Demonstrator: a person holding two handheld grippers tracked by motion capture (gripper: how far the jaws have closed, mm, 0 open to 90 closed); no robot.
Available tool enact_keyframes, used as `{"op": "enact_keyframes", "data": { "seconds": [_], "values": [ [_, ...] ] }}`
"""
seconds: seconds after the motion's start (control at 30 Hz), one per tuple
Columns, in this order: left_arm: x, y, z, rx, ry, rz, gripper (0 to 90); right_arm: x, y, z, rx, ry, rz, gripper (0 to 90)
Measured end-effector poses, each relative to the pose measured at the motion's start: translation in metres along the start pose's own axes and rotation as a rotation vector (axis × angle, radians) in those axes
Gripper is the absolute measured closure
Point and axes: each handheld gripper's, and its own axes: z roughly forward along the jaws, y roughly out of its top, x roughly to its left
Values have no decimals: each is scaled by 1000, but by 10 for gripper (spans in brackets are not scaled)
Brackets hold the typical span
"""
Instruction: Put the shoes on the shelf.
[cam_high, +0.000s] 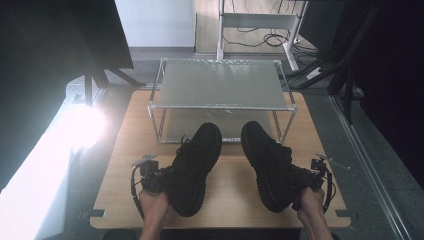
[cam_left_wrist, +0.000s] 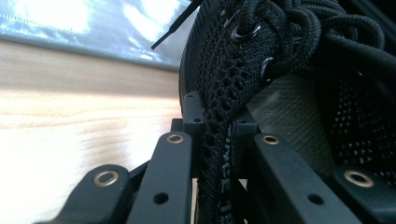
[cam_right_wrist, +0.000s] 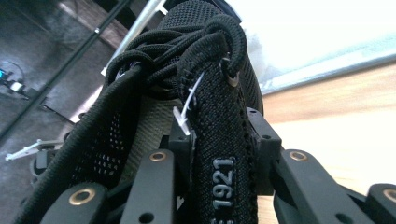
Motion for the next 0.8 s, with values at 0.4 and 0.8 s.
{"op": "enact_keyframes", "data": {
  "seconds": [0.4,0.8],
  "values": [
    [-21,12,2,-78,-37,-38,814,27,11,12,-24,61,13,690],
    [-29,30,0,-127,-72,-72,813,52,30,22,-60,106,10,690]
  ]
}}
